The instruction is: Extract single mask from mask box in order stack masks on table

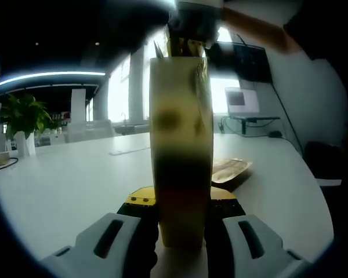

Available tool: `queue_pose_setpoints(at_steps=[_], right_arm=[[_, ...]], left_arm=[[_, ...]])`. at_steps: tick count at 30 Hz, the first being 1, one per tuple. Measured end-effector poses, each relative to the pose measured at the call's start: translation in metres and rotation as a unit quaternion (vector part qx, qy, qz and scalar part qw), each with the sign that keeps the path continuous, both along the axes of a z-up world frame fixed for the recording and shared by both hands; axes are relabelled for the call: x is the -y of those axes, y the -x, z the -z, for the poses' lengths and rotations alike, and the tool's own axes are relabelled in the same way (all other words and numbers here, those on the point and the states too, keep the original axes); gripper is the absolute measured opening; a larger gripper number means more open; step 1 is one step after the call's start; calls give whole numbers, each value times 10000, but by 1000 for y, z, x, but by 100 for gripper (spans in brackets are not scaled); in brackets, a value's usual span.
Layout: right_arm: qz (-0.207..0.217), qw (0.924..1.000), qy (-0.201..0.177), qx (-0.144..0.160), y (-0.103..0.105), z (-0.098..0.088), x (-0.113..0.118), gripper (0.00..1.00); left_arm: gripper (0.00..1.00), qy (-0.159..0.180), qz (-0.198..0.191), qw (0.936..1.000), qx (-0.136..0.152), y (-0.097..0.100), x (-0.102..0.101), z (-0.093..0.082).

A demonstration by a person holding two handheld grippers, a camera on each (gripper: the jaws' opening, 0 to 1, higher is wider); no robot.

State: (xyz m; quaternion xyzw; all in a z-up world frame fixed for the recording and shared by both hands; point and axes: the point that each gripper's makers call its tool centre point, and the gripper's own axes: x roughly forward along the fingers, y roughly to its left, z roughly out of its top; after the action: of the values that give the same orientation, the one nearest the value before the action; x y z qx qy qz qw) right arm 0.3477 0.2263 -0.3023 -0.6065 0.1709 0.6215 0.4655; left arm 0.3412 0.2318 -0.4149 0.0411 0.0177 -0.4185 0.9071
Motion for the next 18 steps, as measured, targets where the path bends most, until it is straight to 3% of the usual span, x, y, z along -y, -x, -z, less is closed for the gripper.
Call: queue_pose_setpoints(at_steps=[18], right_arm=[[44, 9985, -384, 375, 3, -25, 4, 0]], left_arm=[[20, -10, -11, 10000, -3, 0, 0, 0]])
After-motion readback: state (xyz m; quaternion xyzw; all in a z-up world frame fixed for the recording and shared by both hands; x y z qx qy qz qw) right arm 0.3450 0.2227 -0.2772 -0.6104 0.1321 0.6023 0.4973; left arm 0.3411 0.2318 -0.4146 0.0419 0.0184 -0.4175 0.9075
